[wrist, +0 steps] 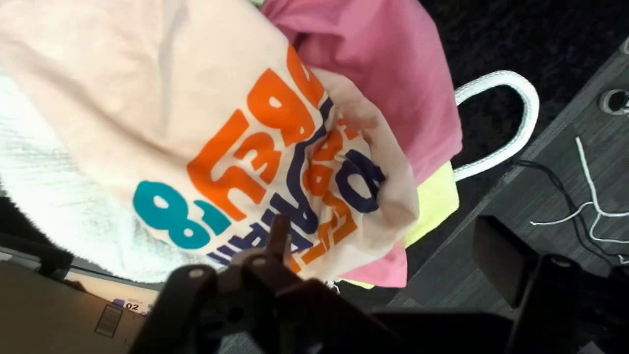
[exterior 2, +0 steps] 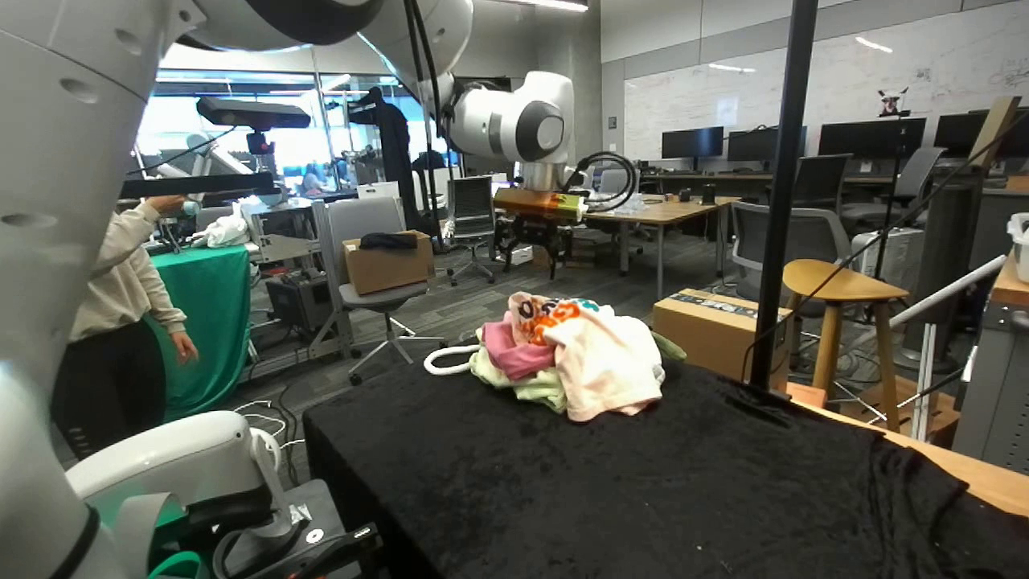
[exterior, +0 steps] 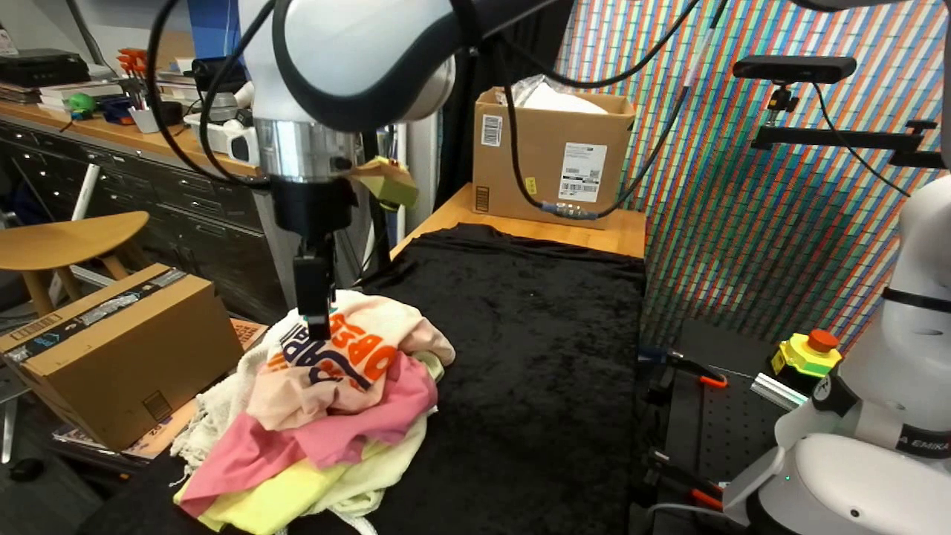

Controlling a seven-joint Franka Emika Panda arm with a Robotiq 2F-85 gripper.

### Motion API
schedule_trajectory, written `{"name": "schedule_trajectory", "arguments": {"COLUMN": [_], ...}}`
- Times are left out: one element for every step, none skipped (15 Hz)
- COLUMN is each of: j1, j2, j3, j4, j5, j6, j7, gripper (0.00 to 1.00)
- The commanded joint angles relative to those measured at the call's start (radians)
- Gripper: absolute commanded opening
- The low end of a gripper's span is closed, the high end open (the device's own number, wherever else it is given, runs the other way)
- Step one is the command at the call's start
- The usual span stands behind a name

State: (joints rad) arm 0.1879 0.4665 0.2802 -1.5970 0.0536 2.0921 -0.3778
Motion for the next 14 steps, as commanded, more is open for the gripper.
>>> {"name": "schedule_trajectory", "arguments": {"j1": [-0.021,-0.023,-0.026,-0.031,-0.036,-0.043,-0.051,-0.058,-0.066,-0.075,-0.082,-0.089,-0.096,-0.102], "j2": [-0.078,-0.100,-0.126,-0.159,-0.189,-0.221,-0.252,-0.282,-0.315,-0.356,-0.389,-0.429,-0.473,-0.513], "j3": [-0.015,-0.027,-0.041,-0.054,-0.067,-0.078,-0.089,-0.099,-0.109,-0.118,-0.128,-0.137,-0.148,-0.158], "j4": [0.032,0.036,0.031,0.020,0.016,0.000,-0.009,-0.012,-0.033,-0.059,-0.077,-0.103,-0.141,-0.165], "j5": [0.020,0.010,0.000,-0.004,-0.004,0.005,0.011,0.017,0.025,0.035,0.045,0.052,0.066,0.080], "j6": [-0.119,-0.152,-0.176,-0.192,-0.216,-0.228,-0.239,-0.267,-0.276,-0.286,-0.295,-0.308,-0.308,-0.317], "j7": [0.002,0.017,0.033,0.049,0.066,0.080,0.098,0.113,0.128,0.135,0.148,0.156,0.160,0.163], "gripper": [1.00,1.00,1.00,1.00,1.00,1.00,1.00,1.00,1.00,1.00,1.00,1.00,1.00,1.00]}}
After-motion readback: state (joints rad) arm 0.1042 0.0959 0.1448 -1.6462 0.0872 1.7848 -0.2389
